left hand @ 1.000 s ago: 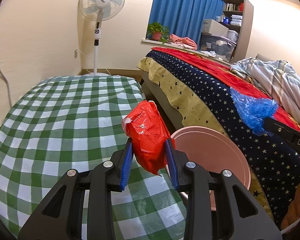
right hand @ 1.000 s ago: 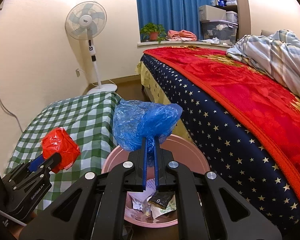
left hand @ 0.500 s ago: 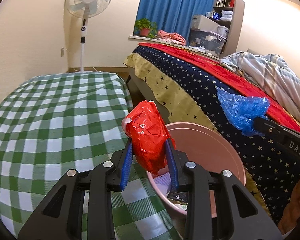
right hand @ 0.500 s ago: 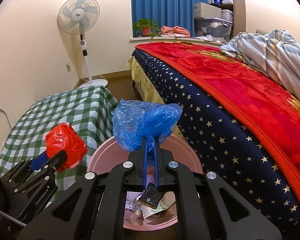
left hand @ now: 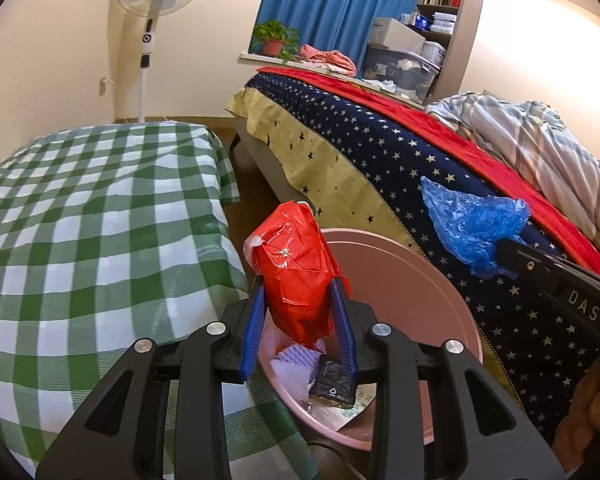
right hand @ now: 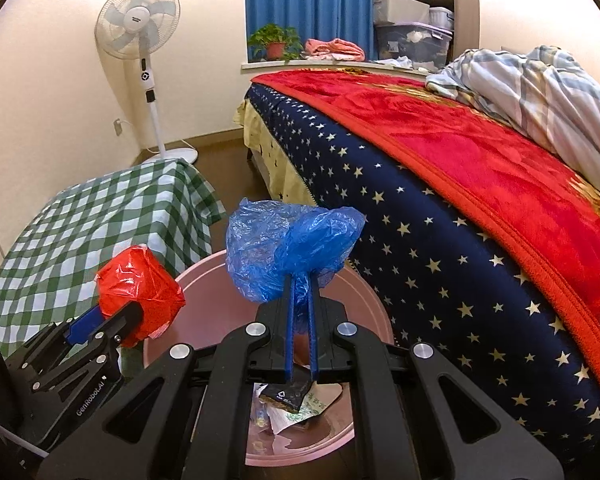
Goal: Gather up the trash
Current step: 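Carry red bag and blue plastic over the pink bin, then open both tools to drop red bag and blue plastic into bin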
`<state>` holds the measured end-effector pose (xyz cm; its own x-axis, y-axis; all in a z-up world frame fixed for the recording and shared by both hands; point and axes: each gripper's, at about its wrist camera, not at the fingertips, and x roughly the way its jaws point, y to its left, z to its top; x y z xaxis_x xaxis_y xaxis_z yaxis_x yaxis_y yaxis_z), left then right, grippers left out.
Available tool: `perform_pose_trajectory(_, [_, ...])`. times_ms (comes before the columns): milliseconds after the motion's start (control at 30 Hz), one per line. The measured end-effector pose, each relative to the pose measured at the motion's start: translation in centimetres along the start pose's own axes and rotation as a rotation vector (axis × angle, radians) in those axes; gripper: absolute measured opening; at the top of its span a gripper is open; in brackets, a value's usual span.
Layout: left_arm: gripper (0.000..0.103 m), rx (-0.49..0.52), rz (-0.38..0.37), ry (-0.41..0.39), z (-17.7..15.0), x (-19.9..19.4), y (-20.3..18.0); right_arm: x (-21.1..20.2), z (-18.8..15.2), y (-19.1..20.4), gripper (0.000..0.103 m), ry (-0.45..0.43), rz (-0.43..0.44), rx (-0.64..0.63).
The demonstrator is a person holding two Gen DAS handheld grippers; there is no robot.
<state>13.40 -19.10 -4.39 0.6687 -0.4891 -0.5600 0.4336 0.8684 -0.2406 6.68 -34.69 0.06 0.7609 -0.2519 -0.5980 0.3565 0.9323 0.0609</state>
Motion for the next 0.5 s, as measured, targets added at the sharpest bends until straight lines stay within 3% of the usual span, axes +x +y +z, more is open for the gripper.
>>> perform_pose_trajectory(300, [0.032,0.012,-0.019,0.012,0.0,0.9,-0.8,0.5,0.0,-0.4,0.006,0.01,-0.018,0.015])
perform_pose_trajectory(500, [0.034,0.025,-0.048,0.024,0.2,1.3,-1.2,0.5,0.0,-0.7,0.014,0.011,-0.035,0.029])
